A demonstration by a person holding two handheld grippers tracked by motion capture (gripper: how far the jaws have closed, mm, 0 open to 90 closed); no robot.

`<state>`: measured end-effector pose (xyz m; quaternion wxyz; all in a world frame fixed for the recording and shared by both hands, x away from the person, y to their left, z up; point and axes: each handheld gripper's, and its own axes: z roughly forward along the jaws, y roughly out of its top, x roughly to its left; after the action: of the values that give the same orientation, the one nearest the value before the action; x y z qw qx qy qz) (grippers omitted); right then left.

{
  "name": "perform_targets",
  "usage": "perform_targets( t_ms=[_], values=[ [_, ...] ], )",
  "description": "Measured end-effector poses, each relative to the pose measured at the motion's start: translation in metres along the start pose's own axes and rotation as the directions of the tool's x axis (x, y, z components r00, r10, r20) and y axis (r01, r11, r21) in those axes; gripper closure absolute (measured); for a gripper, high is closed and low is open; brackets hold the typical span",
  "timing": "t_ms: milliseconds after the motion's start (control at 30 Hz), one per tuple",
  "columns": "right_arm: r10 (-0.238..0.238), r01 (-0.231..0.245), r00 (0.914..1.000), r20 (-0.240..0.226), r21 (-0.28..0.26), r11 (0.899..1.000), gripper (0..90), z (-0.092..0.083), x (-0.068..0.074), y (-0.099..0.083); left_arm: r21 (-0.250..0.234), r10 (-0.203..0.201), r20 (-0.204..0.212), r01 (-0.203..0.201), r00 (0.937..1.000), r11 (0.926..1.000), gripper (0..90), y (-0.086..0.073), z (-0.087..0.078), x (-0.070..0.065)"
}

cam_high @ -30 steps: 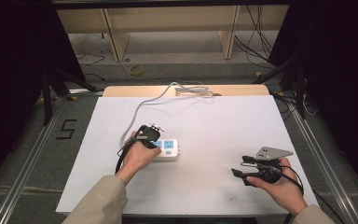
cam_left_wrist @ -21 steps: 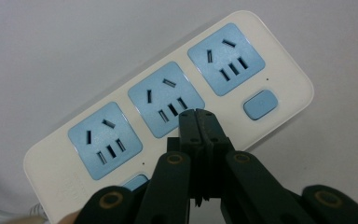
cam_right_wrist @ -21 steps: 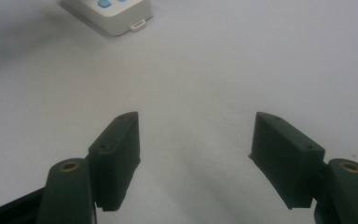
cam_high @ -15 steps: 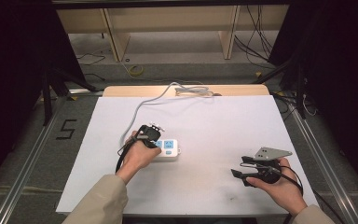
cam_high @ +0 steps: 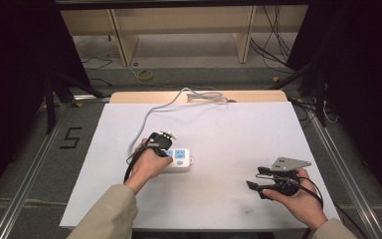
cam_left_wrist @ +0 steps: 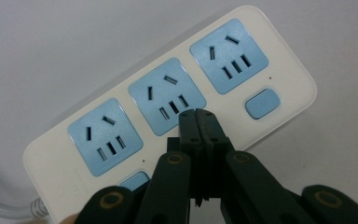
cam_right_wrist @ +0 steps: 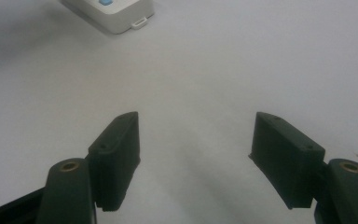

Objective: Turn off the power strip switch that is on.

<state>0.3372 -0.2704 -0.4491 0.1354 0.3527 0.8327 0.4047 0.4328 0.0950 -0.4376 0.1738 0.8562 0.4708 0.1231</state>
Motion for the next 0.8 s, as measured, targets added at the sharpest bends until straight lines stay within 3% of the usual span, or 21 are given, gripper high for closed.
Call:
perform_targets(
  t_ms=[467, 800],
  values=[
    [-0.001, 0.001, 1.0000, 0.001, 0.001, 1.000, 32.9, 0.0003, 0.0002, -0.0001, 0.045, 0.000, -0.011, 0.001, 0.9999, 0.9990, 90.0, 0.0068, 0.0017, -0.0019],
    [-0.004, 0.004, 1.0000, 0.001, 0.006, 1.000, 32.9, 0.0004, 0.0002, -0.0002, 0.059, -0.014, 0.013, 0.013, 0.9998, 0.9982, 90.0, 0.0089, 0.0021, 0.0017]
  ],
)
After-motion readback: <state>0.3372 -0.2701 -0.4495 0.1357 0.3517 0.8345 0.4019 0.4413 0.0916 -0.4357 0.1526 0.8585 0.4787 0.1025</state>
